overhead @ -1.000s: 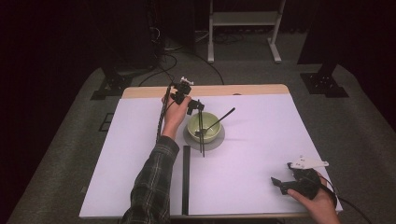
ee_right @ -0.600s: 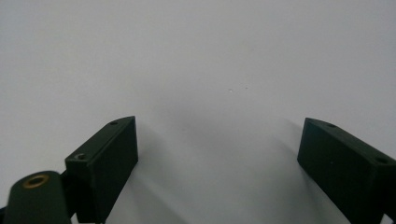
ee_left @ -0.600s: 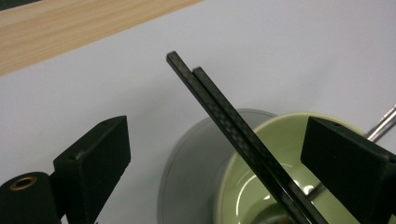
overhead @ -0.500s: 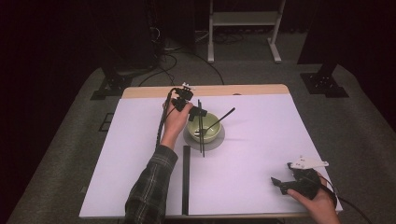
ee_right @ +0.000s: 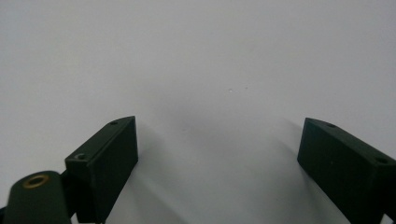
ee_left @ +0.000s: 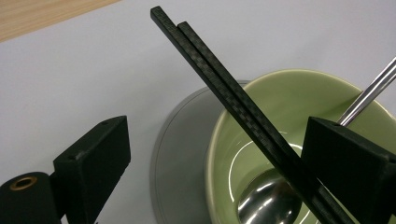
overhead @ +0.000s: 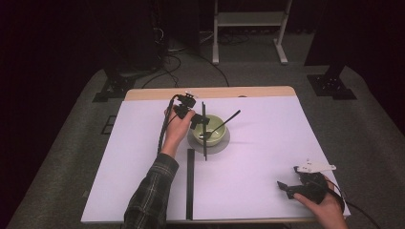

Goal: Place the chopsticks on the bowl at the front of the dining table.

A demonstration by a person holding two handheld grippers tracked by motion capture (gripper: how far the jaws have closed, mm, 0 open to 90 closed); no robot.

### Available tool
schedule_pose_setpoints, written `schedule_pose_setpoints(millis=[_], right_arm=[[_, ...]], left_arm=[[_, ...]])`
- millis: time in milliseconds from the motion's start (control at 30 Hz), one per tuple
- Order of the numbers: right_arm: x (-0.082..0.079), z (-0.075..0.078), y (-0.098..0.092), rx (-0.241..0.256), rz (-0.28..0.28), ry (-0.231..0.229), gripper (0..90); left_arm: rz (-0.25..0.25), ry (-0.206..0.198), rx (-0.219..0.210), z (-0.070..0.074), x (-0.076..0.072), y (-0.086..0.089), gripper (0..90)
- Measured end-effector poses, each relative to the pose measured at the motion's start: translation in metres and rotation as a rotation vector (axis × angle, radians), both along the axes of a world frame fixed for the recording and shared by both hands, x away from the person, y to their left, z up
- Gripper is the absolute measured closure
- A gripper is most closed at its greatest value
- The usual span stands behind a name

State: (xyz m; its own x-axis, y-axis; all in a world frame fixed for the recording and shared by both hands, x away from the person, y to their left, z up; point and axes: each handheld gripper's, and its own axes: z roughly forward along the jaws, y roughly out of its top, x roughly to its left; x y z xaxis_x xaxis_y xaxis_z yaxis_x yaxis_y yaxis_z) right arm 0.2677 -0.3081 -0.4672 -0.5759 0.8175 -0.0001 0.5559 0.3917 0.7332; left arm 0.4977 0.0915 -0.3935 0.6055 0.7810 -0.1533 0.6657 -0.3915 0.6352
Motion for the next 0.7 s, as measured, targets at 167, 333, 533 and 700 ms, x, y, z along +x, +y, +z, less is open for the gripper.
schedule_pose_setpoints(millis=[167, 333, 533, 700], right_arm=[[0.0, 0.0, 0.0, 0.0, 0.0, 0.0, 10.6], [0.0, 0.0, 0.0, 0.0, 0.0, 0.0, 10.6], [0.0, 0.0, 0.0, 0.0, 0.0, 0.0, 10.6], [0.0, 0.0, 0.0, 0.0, 0.0, 0.0, 10.6]], left_arm=[[0.004, 0.001, -0.002, 0.001, 0.0, 0.002, 7.4], [0.005, 0.002, 0.003, 0.001, 0.0, 0.005, 7.4], [0.001, -0.006, -0.013, 0.004, -0.004, 0.006, 7.3], [-0.007, -0.023, -0.026, 0.008, -0.013, 0.011, 7.4]])
